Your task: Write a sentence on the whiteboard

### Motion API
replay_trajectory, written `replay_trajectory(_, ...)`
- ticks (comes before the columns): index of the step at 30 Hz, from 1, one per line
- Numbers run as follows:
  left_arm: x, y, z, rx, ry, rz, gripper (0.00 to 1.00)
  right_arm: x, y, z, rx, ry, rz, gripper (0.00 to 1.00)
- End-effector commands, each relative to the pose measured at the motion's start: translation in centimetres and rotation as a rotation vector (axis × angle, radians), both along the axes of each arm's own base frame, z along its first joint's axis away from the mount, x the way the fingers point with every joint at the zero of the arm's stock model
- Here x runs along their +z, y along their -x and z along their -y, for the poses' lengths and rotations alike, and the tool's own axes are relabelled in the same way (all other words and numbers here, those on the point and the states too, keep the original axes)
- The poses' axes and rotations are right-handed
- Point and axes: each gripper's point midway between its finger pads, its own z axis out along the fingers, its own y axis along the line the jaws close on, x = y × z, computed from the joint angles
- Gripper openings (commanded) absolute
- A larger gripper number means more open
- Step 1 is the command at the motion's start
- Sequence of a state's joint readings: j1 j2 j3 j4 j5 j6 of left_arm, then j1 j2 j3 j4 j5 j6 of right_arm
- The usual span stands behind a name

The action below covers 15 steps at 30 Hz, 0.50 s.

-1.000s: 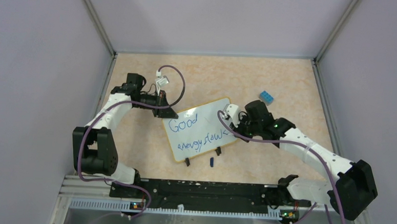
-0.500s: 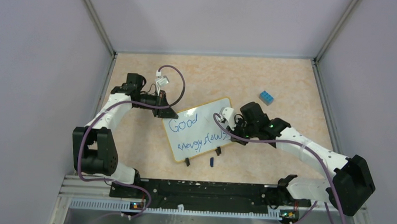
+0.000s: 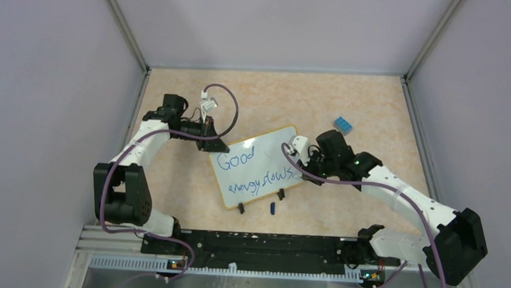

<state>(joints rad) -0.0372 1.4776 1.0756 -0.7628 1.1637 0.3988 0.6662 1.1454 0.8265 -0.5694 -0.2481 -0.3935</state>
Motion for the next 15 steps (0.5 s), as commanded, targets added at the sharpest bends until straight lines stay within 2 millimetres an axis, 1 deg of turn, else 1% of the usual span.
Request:
replay_trajectory(1, -1.3, -1.0, -0.8, 0.021, -0.087, 0.042, 0.0, 1.2, -1.8, -0.4, -0.017, -0.012, 0.066, 0.0)
replay_trajectory(6, -1.5, -0.9, -0.9, 0.022, -0.093, 0.044, 0.0, 0.4, -2.5, -0.2, -0.034, 0.013, 0.07, 0.0)
replay_trajectory(10, -1.5, -1.0, -0.9, 0.021, -0.093, 0.044, 0.0, -0.4, -2.4, 0.2, -0.036, 0.037, 0.068, 0.0)
replay_trajectory(13, -1.6, -1.1, -0.9, 0.021, -0.091, 0.041, 0.0, -0.2, -2.2, 0.2, -0.032, 0.031, 0.065, 0.0)
replay_trajectory(15, -1.5, -1.1, -0.9, 0.021, -0.089, 0.041, 0.0, 0.4, -1.9, 0.0, -0.021, 0.014, 0.062, 0.0)
